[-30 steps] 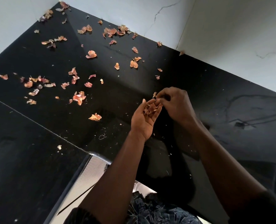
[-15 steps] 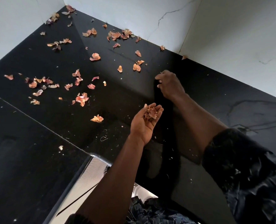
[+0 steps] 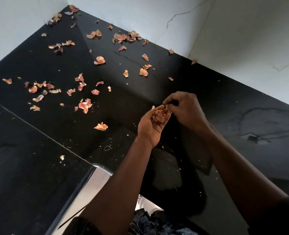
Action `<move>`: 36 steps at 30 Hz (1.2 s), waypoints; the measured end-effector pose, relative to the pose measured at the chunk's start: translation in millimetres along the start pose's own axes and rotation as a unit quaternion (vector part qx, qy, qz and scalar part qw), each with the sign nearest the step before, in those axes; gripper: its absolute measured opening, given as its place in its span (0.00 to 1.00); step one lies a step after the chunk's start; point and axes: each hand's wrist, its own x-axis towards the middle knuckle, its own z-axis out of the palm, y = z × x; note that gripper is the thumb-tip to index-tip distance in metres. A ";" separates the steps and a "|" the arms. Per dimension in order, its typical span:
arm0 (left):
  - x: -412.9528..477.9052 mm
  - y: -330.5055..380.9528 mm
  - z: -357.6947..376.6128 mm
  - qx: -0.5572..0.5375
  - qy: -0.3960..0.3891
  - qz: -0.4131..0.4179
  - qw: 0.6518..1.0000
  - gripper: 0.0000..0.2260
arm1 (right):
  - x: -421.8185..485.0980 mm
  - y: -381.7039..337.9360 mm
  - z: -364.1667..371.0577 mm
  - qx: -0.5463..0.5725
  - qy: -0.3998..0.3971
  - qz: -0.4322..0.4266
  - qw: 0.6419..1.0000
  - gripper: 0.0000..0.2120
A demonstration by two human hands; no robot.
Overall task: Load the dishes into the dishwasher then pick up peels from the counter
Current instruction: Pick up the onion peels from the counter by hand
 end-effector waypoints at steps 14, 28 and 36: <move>14.2 16.4 12.1 -0.016 -0.001 0.013 1.000 0.15 | 111.3 49.2 16.5 -0.050 0.075 0.095 0.991 0.12; 30.4 22.9 32.8 -0.035 0.026 0.010 0.999 0.18 | 60.2 19.1 -16.2 -0.001 0.096 -0.007 0.995 0.05; 43.2 16.5 54.1 -0.037 0.006 0.004 0.999 0.15 | 77.1 45.1 -39.8 0.020 0.107 0.024 0.994 0.06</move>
